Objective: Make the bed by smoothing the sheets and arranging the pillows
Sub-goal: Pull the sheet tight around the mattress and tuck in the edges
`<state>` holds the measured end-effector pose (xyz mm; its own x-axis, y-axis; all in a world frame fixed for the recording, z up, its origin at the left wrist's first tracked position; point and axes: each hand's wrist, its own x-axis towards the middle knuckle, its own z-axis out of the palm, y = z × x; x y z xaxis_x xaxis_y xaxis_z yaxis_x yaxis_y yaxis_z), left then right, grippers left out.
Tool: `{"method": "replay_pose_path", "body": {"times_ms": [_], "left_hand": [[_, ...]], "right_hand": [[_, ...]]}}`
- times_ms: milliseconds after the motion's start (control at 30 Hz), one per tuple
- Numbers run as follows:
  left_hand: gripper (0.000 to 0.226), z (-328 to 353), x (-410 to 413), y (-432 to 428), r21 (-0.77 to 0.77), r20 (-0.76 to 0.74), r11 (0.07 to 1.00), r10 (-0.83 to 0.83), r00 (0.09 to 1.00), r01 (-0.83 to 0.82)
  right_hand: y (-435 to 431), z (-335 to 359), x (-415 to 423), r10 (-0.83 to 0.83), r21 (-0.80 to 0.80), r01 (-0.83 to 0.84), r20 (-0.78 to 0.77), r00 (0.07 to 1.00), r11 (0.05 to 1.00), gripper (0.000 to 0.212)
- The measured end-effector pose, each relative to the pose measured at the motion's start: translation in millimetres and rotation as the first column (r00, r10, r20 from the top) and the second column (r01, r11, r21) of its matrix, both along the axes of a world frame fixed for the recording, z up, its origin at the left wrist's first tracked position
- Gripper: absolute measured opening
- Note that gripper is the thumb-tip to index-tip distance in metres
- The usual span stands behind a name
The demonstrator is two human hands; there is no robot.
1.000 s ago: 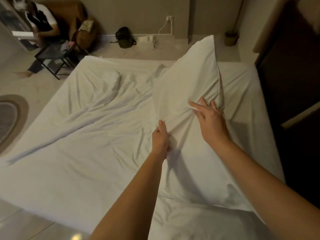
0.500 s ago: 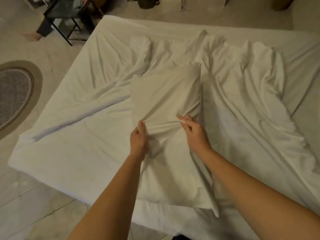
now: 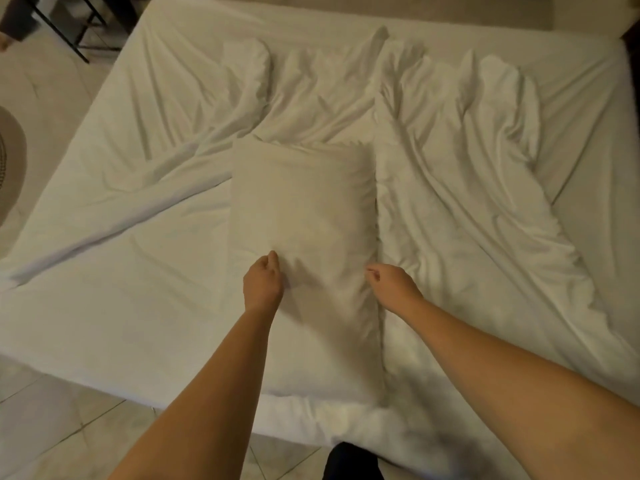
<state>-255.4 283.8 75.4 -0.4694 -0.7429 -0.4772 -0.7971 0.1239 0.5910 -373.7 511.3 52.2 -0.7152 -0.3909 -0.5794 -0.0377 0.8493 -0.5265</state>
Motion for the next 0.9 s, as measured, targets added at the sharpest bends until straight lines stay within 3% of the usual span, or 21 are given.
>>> {"method": "replay_pose_path", "body": {"times_ms": [300,500,567,733,900], "left_hand": [[0.05,19.9,-70.3,104.6,0.018,-0.028,0.989,-0.146,0.989,0.147],[0.035,15.4,-131.0,215.5,0.012,-0.03,0.948,-0.318,0.948,0.318],[0.042,5.7,-157.7,262.5,0.025,-0.025,0.928,-0.371,0.928,0.372],[0.048,-14.7,-225.7,386.5,0.017,-0.081,0.896,-0.442,0.893,0.445],[0.053,-49.2,-300.7,507.0,-0.1,-0.099,0.763,-0.647,0.756,0.639]], "right_hand": [[136.4,17.9,-34.6,-0.11,-0.006,0.11,-0.121,0.987,0.994,0.041],[267.8,9.9,-51.9,-0.197,-0.008,0.198,-0.159,0.967,0.98,0.042],[322.9,2.6,-57.5,-0.253,-0.005,0.255,-0.165,0.953,0.967,0.042],[454.8,-25.4,-63.8,-0.333,0.038,0.345,-0.184,0.925,0.938,0.017],[571.2,-72.0,-61.6,-0.466,0.092,0.482,-0.157,0.871,0.871,0.051]]}}
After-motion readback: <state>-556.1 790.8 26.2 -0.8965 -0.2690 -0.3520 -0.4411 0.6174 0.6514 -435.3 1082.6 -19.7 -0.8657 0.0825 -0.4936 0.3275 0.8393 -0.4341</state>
